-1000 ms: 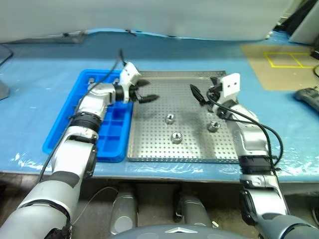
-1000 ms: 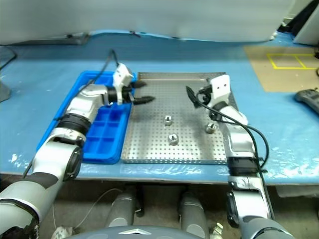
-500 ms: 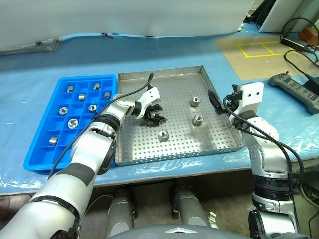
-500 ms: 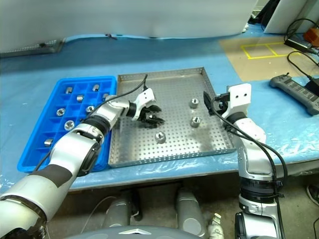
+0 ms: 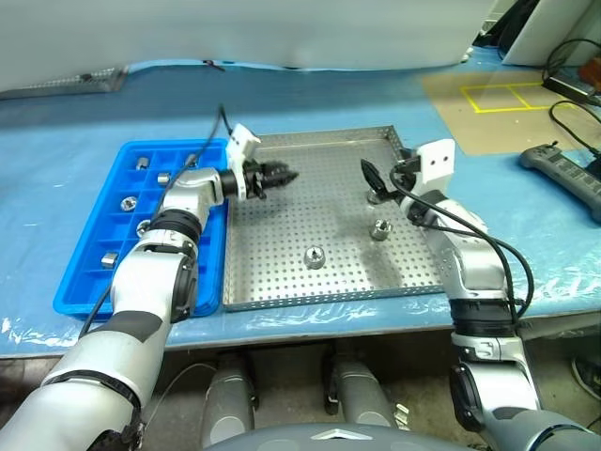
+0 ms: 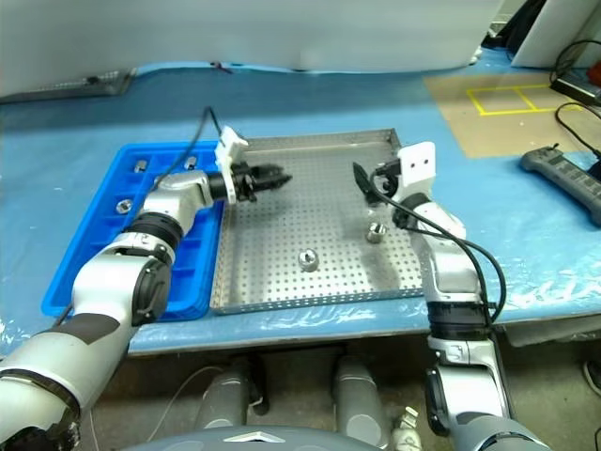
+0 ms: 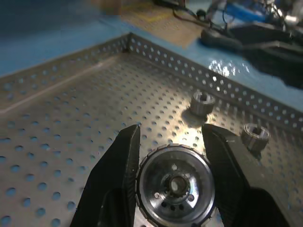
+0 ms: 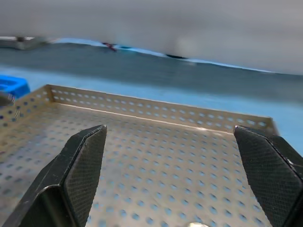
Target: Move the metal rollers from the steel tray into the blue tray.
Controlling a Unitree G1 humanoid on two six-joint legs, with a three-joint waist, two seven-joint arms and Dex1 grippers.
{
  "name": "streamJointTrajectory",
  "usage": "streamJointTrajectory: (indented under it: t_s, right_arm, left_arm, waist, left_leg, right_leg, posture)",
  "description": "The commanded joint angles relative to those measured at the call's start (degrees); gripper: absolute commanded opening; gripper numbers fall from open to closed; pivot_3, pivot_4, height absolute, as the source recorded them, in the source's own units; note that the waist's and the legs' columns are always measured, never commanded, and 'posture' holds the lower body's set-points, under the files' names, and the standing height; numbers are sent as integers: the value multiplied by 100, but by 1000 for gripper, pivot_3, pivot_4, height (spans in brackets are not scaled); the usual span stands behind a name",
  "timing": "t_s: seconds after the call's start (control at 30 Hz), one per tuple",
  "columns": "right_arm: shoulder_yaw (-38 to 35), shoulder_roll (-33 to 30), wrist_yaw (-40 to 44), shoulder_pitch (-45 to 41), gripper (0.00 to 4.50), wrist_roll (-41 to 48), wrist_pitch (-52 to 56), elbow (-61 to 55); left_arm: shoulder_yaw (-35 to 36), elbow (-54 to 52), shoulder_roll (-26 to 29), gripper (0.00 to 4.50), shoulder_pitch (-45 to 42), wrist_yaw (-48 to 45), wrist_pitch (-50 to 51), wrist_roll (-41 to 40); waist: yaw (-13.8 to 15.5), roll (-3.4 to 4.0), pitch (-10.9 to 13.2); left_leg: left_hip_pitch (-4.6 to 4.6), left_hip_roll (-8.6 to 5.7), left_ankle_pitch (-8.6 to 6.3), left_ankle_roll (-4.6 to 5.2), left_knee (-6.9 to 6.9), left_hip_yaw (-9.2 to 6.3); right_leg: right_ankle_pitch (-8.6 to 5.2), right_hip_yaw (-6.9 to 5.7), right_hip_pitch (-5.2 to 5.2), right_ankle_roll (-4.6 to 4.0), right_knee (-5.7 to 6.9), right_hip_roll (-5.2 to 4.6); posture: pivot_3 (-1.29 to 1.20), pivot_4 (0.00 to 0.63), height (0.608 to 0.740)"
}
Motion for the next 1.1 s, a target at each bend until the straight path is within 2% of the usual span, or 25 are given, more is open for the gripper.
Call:
streamJointTrajectory:
  t_s: [0.03, 0.2, 0.47, 0.6, 0.73, 0.8, 0.9, 1.03, 1.1]
  right_arm:
    - [145, 128, 198, -379, 4500, 8, -384, 382]
    - [324, 354, 488, -862, 4500, -2, -762, 1167]
    - [491, 652, 1010, -1729, 4500, -78, -1524, 2704]
    - [516, 778, 1252, -2127, 4500, -134, -1900, 3465]
    - [510, 935, 1421, -2434, 4500, -180, -2237, 4124]
    - [500, 1017, 1480, -2548, 4500, -186, -2373, 4390]
    - [506, 1109, 1550, -2680, 4500, -223, -2552, 4702]
    - [483, 1172, 1605, -2777, 4500, -252, -2684, 4897]
    - [466, 1157, 1632, -2757, 4500, -261, -2709, 4883]
  left_arm:
    - [279, -916, 279, 1712, 106, 258, 460, -366]
    - [419, -2571, 765, 1712, 746, 498, 1459, -756]
    - [514, -5792, 1677, 1712, 2835, 1195, 2703, -940]
    - [957, -7380, 1978, 1712, 3997, 1583, 3481, -1349]
    - [1551, -8529, 2202, 1712, 5271, 1908, 3938, -1549]
    - [1927, -8886, 2175, 1712, 5790, 2054, 4111, -1736]
    - [2127, -9204, 2224, 1712, 6372, 2166, 4173, -1817]
    - [2051, -9042, 2177, 1712, 6566, 2408, 4074, -1764]
    - [1821, -8885, 2173, 2434, 6552, 2408, 3871, -1662]
  waist:
    - [53, 1, 1]
    - [227, 2, 1]
    - [491, 4, 3]
    - [637, 4, 3]
    - [697, 4, 3]
    - [733, 4, 4]
    - [808, 4, 4]
    - [950, 7, 5]
    - [992, 7, 5]
  left_leg:
    - [-1, 1, 0, 0, -1, 0]
    - [-3, 4, 0, -1, -8, 3]
    - [-10, 25, 8, -17, -16, 7]
    - [-11, 32, 13, -28, -22, 6]
    - [-12, 36, 14, -31, -25, 4]
    - [-11, 36, 15, -32, -29, 3]
    - [-10, 38, 15, -35, -34, 0]
    - [-9, 38, 16, -36, -40, -1]
    - [-9, 37, 16, -37, -41, -4]
  right_leg:
    - [0, -1, 0, 0, 0, 0]
    - [-1, -2, -5, -2, -2, 0]
    - [-7, -17, -19, -10, 9, 0]
    - [-7, -22, -23, -11, 12, 1]
    - [-9, -25, -22, -13, 11, 1]
    - [-9, -25, -24, -13, 11, 1]
    - [-10, -25, -29, -13, 13, 3]
    - [-10, -24, -31, -12, 14, 4]
    - [-11, -25, -29, -11, 14, 4]
  posture:
    - [-135, 150, 740]
    - [-20, 150, 740]
    - [168, 150, 740]
    - [259, 150, 740]
    - [319, 150, 740]
    - [346, 150, 740]
    - [369, 150, 740]
    - [369, 150, 740]
    - [343, 150, 740]
